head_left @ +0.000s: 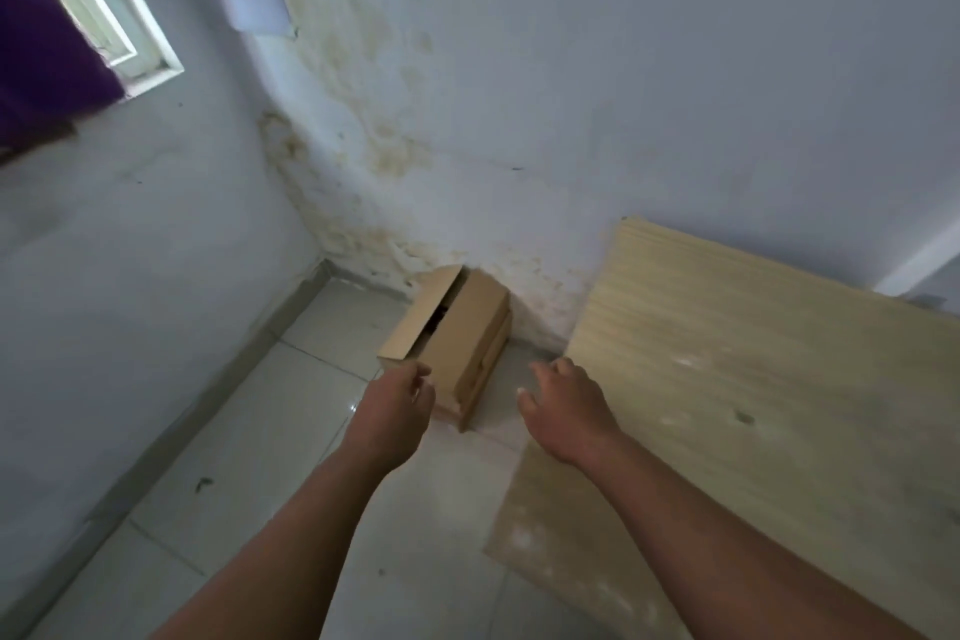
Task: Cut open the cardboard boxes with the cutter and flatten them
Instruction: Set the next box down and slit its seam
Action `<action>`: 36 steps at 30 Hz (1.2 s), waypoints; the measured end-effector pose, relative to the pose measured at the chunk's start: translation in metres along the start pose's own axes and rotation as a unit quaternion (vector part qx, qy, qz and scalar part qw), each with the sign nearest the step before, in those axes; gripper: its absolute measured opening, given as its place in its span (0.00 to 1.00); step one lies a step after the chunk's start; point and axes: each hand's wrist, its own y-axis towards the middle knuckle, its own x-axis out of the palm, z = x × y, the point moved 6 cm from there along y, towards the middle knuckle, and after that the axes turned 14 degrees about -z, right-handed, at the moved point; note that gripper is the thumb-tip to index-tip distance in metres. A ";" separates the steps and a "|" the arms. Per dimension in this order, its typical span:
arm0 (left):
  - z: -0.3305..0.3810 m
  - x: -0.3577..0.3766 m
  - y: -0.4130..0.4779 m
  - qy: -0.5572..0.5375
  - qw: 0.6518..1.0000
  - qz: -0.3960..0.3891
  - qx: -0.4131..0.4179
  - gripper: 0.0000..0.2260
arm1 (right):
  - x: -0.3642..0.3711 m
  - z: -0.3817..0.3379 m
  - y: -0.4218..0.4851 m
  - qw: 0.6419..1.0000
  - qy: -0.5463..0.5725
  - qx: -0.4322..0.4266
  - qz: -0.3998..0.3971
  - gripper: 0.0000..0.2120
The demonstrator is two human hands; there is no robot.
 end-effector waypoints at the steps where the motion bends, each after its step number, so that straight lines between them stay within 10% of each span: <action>1: -0.018 -0.013 0.003 0.009 1.000 -0.006 -0.004 0.13 | 0.007 -0.015 0.007 1.000 0.003 0.008 -0.010 0.25; 24: -0.250 0.002 0.246 0.061 0.976 -0.193 -0.076 0.22 | 0.158 -0.067 0.291 0.973 0.089 0.130 -0.166 0.36; 36: -0.396 0.093 0.438 0.129 0.955 -0.265 0.010 0.52 | 0.308 -0.019 0.432 0.977 0.180 0.113 -0.036 0.47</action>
